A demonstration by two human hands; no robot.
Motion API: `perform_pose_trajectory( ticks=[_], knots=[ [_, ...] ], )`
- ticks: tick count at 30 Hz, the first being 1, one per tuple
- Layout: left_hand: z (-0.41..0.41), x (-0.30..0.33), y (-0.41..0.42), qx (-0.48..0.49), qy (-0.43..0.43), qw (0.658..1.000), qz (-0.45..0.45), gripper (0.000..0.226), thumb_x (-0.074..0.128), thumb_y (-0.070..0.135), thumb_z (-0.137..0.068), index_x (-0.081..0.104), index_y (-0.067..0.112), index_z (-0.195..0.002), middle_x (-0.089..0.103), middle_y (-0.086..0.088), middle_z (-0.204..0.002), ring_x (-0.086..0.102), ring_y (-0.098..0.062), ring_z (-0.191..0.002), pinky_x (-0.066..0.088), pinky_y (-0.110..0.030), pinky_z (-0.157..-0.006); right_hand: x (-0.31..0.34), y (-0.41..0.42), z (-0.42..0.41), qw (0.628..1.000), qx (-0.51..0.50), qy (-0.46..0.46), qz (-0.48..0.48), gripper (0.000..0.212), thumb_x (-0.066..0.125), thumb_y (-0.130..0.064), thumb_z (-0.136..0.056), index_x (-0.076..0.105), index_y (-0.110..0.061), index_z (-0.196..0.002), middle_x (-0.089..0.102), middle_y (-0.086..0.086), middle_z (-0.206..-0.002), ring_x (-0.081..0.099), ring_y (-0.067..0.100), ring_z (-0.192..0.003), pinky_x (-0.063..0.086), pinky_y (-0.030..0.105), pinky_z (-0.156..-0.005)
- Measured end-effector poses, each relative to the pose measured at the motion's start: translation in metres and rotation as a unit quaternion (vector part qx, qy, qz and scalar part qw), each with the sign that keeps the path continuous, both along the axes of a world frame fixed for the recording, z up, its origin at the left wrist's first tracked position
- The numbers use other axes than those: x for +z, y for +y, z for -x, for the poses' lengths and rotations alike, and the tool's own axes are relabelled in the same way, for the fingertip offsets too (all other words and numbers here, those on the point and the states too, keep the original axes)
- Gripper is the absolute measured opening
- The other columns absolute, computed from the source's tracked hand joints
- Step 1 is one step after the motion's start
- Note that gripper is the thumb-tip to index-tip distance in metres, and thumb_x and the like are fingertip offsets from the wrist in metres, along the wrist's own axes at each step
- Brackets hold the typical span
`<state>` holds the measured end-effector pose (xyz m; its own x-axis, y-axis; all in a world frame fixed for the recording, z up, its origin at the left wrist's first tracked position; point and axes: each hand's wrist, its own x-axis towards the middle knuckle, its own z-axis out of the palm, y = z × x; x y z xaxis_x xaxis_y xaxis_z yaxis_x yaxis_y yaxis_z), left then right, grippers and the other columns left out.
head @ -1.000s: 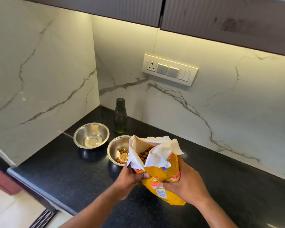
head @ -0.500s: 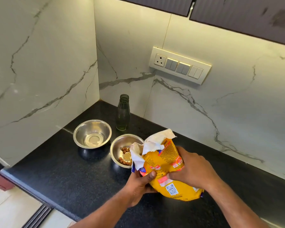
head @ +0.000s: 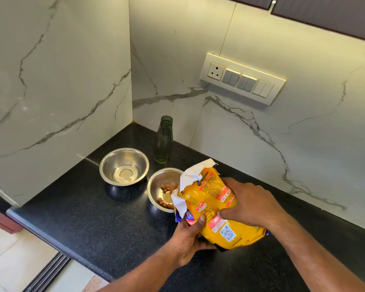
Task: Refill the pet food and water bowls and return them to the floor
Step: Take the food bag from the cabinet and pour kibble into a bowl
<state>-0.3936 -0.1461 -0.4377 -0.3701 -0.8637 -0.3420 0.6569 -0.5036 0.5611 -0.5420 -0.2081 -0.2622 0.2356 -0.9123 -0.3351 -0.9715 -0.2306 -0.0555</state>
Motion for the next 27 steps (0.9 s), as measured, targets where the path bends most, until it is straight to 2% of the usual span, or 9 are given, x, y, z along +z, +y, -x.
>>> perform_pose_trajectory(
  ticks=[4, 8, 12, 14, 19, 27],
  knots=[
    [0.001, 0.004, 0.0, 0.005, 0.01, 1.0, -0.006, 0.091, 0.098, 0.046, -0.058, 0.056, 0.024, -0.135, 0.071, -0.012, -0.132, 0.069, -0.038, -0.12, 0.059, -0.063, -0.085, 0.004, -0.005, -0.003, 1.0, 0.008, 0.007, -0.004, 0.096, 0.069, -0.077, -0.069, 0.026, -0.049, -0.151, 0.064, -0.014, -0.133, 0.065, 0.017, -0.113, 0.055, 0.035, -0.086],
    [0.002, 0.006, 0.001, 0.015, 0.035, 0.999, -0.011, 0.087, 0.096, 0.046, -0.062, 0.056, 0.025, -0.136, 0.071, -0.011, -0.134, 0.068, -0.037, -0.121, 0.058, -0.065, -0.085, 0.007, -0.011, -0.007, 1.0, 0.023, 0.016, -0.004, 0.095, 0.069, -0.077, -0.071, 0.026, -0.048, -0.151, 0.062, -0.013, -0.136, 0.065, 0.018, -0.114, 0.055, 0.036, -0.088],
    [0.004, 0.008, 0.0, 0.022, 0.05, 0.998, -0.022, 0.079, 0.089, 0.043, -0.072, 0.053, 0.026, -0.14, 0.069, -0.011, -0.136, 0.066, -0.039, -0.124, 0.049, -0.076, -0.095, 0.009, -0.018, -0.011, 0.999, 0.032, 0.024, -0.001, 0.095, 0.069, -0.076, -0.073, 0.026, -0.047, -0.152, 0.061, -0.011, -0.139, 0.065, 0.018, -0.114, 0.055, 0.035, -0.089],
    [0.006, 0.01, 0.0, 0.023, 0.054, 0.998, -0.032, 0.078, 0.085, 0.043, -0.074, 0.053, 0.024, -0.142, 0.068, -0.013, -0.137, 0.065, -0.041, -0.125, 0.043, -0.08, -0.099, 0.01, -0.022, -0.012, 0.999, 0.039, 0.023, 0.005, 0.093, 0.069, -0.075, -0.074, 0.027, -0.046, -0.152, 0.061, -0.011, -0.139, 0.066, 0.017, -0.112, 0.053, 0.031, -0.083],
    [0.009, 0.016, -0.002, 0.037, 0.065, 0.996, -0.041, 0.1, 0.098, 0.047, -0.057, 0.052, 0.021, -0.143, 0.067, -0.016, -0.138, 0.064, -0.043, -0.126, 0.042, -0.081, -0.098, 0.014, -0.027, -0.015, 0.999, 0.044, 0.011, 0.013, 0.089, 0.071, -0.072, -0.074, 0.031, -0.046, -0.149, 0.062, -0.011, -0.138, 0.067, 0.016, -0.109, 0.045, 0.026, -0.071],
    [0.013, 0.019, -0.003, 0.046, 0.063, 0.995, -0.059, 0.111, 0.102, 0.047, -0.046, 0.052, 0.021, -0.141, 0.069, -0.018, -0.134, 0.067, -0.045, -0.12, 0.048, -0.078, -0.094, 0.015, -0.03, -0.014, 0.998, 0.056, 0.009, 0.02, 0.09, 0.07, -0.072, -0.076, 0.032, -0.044, -0.151, 0.061, -0.009, -0.14, 0.065, 0.018, -0.113, 0.043, 0.026, -0.073]
  ],
)
